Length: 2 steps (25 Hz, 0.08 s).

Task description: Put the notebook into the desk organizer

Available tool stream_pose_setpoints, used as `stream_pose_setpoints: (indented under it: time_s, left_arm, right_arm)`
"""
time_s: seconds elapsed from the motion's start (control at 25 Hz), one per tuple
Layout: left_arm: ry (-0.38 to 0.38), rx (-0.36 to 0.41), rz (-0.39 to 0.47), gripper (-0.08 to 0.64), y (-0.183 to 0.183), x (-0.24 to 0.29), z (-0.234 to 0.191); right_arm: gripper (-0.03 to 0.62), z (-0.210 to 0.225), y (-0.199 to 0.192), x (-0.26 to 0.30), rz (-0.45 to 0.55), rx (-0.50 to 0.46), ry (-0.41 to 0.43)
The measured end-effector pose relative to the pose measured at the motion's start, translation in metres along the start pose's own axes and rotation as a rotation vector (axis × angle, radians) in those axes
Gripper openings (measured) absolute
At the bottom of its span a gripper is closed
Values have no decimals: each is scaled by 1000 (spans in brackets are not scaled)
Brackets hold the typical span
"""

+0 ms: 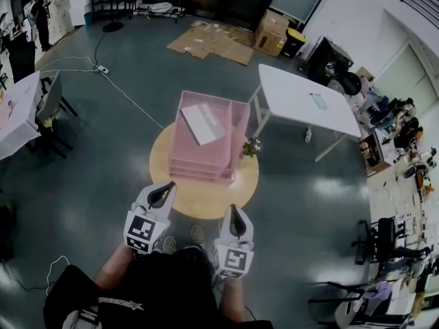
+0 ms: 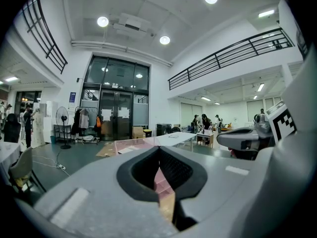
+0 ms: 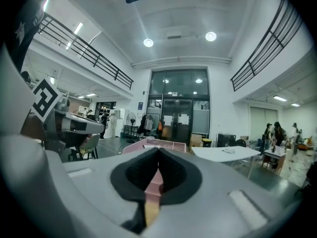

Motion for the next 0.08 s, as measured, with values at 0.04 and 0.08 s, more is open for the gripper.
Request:
stream_pose_setpoints:
  time_s: [0.04,0.08]
  left_arm:
    - [0,0,1,11,1,0,0]
    - [0,0,2,11,1,1,-1]
  right_arm:
    - [6,0,0,0,1,1,0]
    - [6,1,0,1,2,1,0]
Point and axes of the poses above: the fingertips, and each gripper's own axes: x forward along the fingers, z to its right, y out of its top, the point moved 9 cm from there along -x, backward along the fingers, and after that the axes turned 6 degrees about x, right-handed, at the moved point
